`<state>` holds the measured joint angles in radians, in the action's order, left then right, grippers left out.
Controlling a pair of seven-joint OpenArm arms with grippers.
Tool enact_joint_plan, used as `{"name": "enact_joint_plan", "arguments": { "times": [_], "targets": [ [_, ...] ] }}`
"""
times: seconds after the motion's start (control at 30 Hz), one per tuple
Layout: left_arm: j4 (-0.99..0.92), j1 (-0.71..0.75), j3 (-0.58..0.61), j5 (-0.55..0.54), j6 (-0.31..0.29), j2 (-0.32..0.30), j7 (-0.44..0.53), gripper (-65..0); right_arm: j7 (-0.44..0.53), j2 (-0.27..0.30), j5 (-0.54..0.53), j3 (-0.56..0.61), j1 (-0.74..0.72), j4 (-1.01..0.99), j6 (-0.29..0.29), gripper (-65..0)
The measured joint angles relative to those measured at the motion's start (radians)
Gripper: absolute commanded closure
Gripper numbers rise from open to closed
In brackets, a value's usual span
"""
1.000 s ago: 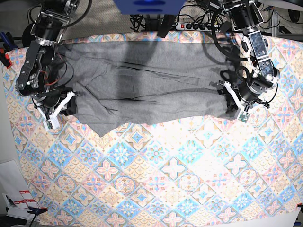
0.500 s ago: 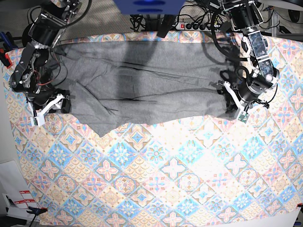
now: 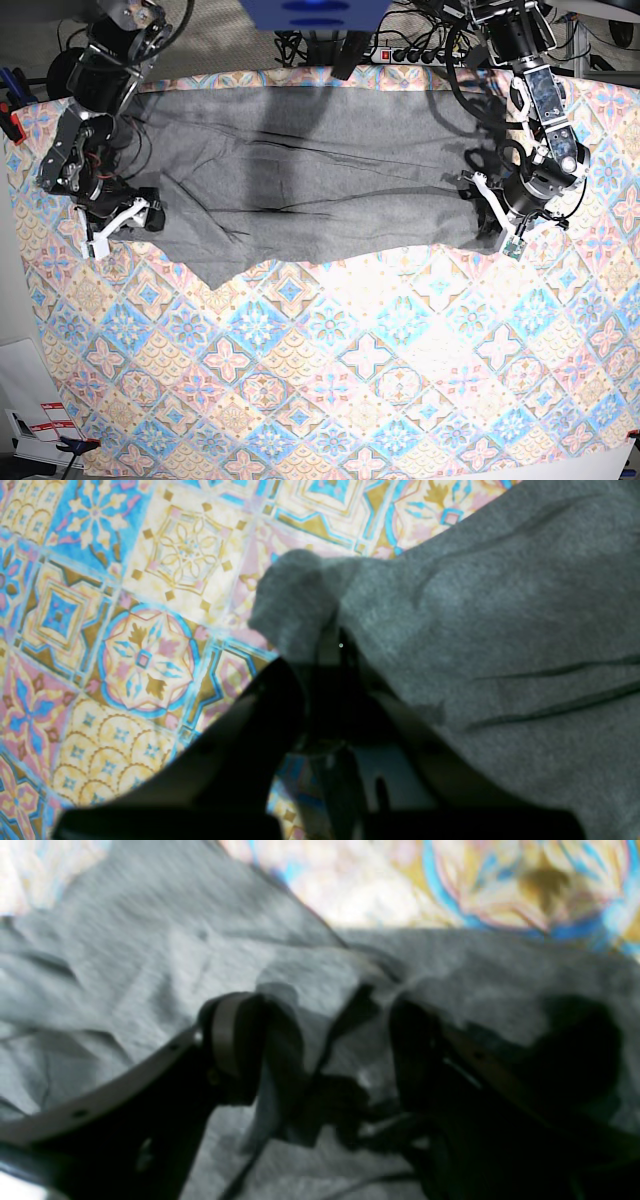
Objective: Fold the T-shirt properly
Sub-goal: 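Regrip the shirt strip end with the right gripper, left gripper holding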
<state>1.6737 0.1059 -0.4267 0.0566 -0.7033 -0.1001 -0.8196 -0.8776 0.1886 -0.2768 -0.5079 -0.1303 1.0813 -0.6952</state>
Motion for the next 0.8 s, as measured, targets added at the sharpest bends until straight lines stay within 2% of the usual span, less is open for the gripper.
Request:
{"name": "enact_joint_plan", "arguments": {
  "times": [0.23, 0.37, 0.5, 0.6, 0.8],
  "targets": [
    [0.000, 0.000, 0.000, 0.000, 0.000, 0.000, 0.000, 0.0, 0.002, 0.000, 0.000, 0.003, 0.000, -0.002, 0.000, -36.1],
    [0.000, 0.000, 0.000, 0.000, 0.000, 0.000, 0.000, 0.0, -0.002, -0.001, 0.004, 0.003, -0.003, -0.002, 0.000, -22.2],
    [0.000, 0.000, 0.000, 0.000, 0.000, 0.000, 0.000, 0.0, -0.005, 0.006, 0.010, 0.090, -0.006, 0.000, 0.006, -8.6],
    [0.000, 0.000, 0.000, 0.000, 0.000, 0.000, 0.000, 0.0, -0.016, 0.008, 0.012, 0.154, -0.005, 0.049, 0.008, -6.5],
    [0.000, 0.000, 0.000, 0.000, 0.000, 0.000, 0.000, 0.0, -0.009, 0.011, 0.009, 0.146, -0.005, 0.146, 0.000, -6.8]
  ]
}}
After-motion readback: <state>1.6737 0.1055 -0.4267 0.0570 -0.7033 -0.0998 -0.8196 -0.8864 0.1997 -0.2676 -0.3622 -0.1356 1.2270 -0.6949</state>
